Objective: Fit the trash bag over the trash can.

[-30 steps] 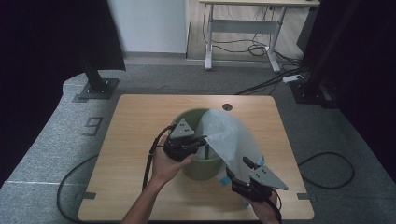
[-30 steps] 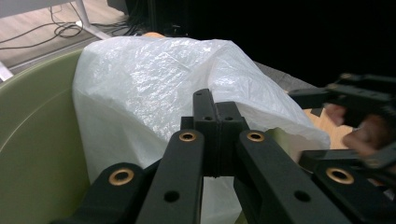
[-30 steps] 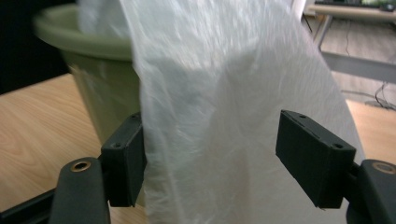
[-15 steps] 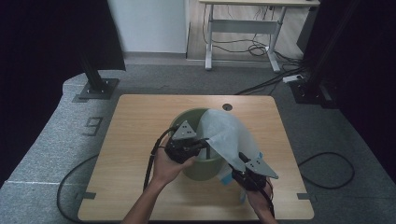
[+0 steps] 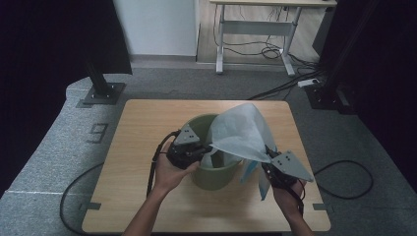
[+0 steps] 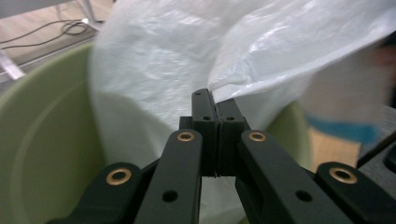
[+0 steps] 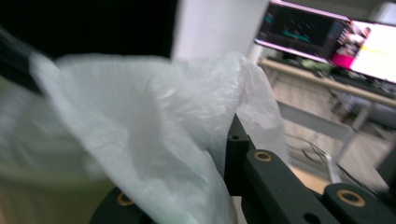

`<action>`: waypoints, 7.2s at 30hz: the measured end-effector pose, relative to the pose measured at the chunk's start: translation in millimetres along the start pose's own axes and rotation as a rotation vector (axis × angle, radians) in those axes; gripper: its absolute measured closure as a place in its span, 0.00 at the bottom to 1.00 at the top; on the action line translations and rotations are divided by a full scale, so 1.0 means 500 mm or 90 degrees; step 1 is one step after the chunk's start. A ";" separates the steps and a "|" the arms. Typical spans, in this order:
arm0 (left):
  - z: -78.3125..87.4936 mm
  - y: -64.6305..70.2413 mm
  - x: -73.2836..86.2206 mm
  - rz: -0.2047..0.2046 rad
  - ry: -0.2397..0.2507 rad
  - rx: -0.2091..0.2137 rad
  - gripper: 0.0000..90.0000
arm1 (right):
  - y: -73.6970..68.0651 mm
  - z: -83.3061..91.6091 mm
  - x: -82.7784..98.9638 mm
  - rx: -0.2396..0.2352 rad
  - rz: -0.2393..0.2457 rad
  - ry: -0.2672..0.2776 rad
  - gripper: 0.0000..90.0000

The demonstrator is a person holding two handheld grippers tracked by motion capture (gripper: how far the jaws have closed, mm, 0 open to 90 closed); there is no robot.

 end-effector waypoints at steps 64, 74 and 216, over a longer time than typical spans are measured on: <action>0.061 -0.120 0.055 0.062 -0.023 -0.073 0.99 | 0.045 0.037 0.076 -0.139 -0.192 -0.046 0.35; 0.063 -0.140 0.063 0.079 -0.019 -0.082 0.99 | 0.066 -0.009 0.162 -0.130 -0.198 -0.108 0.31; 0.039 0.001 -0.052 0.078 0.100 0.122 0.99 | -0.031 -0.045 -0.001 -0.210 -0.075 0.019 0.56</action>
Point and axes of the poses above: each handheld gripper's, and its own axes: z roughly backward along the jaws, x roughly out of its underside, y roughly to its right, the point moved 10 cm from there along -z, roughly forward along the jaws, and after that the axes turned 1 degree about z, right-handed, at the moved point
